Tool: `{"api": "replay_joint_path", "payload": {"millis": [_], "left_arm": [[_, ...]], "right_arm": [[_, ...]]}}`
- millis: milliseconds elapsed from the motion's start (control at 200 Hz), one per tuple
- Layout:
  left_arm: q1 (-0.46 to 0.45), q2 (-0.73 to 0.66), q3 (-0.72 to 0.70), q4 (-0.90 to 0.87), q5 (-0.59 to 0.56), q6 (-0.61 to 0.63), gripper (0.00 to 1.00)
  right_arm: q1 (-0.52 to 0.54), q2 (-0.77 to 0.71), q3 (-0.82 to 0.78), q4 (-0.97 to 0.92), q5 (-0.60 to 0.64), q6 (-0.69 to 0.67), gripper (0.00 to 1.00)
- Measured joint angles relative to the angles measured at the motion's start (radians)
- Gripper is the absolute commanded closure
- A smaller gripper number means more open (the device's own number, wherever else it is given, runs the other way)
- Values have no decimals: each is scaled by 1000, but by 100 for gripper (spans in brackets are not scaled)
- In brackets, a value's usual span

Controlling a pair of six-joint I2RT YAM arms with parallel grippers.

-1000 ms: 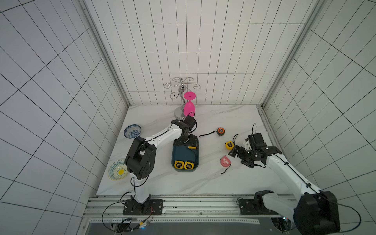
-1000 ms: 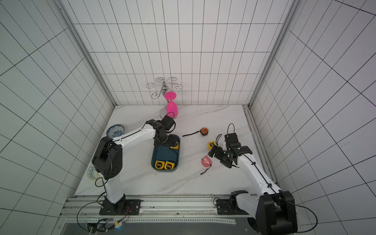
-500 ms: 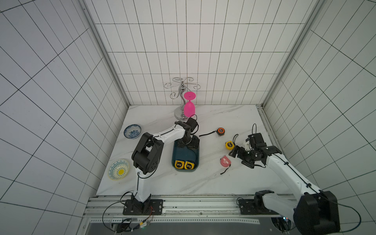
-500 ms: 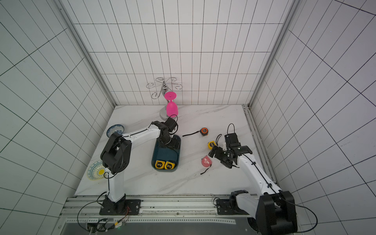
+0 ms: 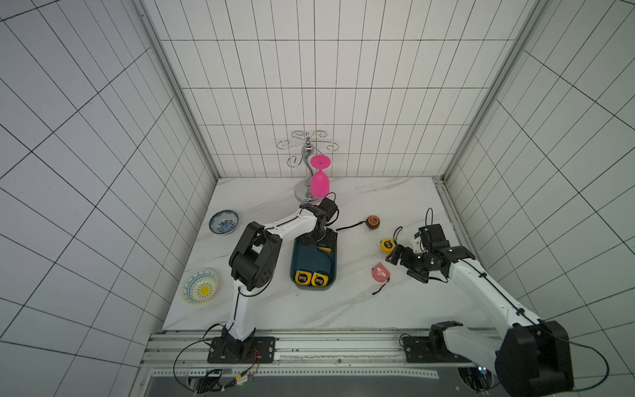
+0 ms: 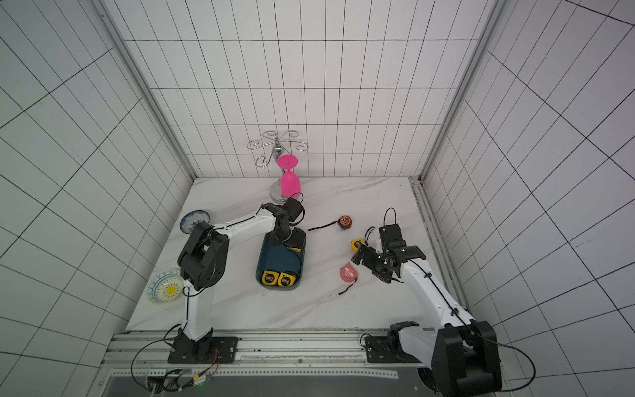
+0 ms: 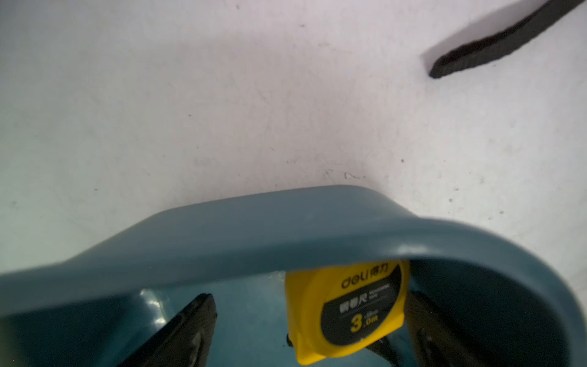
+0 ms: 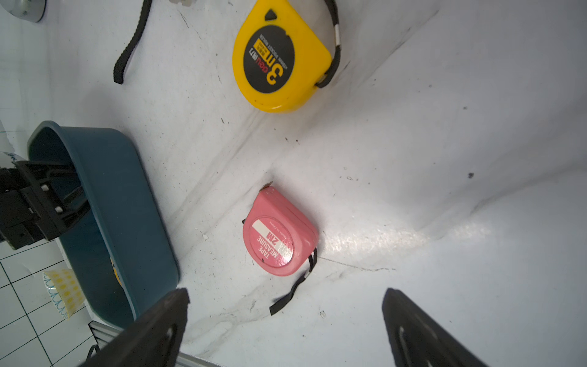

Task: Take the tape measure out of the storage box
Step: Pick up the tape measure from the storage box.

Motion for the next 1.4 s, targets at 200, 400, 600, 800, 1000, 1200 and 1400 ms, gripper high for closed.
{"api": "replay_joint_path", "payload": {"millis": [200, 400, 600, 800, 1000, 1200, 1400], "left_arm": [[0, 0, 5, -10, -62, -16, 5], [-10, -1, 4, -9, -69, -16, 5], [-20, -1, 5, -8, -66, 0, 8], [-21, 2, 5, -7, -68, 10, 15], [-21, 29, 29, 1, -79, 22, 23], [-21, 68, 53, 19, -89, 32, 37], [-21, 74, 53, 22, -91, 31, 64]], "right_arm": [[0, 0, 0, 6, -9, 0, 1], [0, 0, 0, 16, -13, 2, 1], [0, 0, 0, 26, -14, 5, 1], [0, 0, 0, 33, -14, 6, 1], [0, 0, -1, 45, -16, 9, 1], [0, 0, -2, 53, -23, 9, 1], [0, -1, -6, 63, -28, 10, 1]]}}
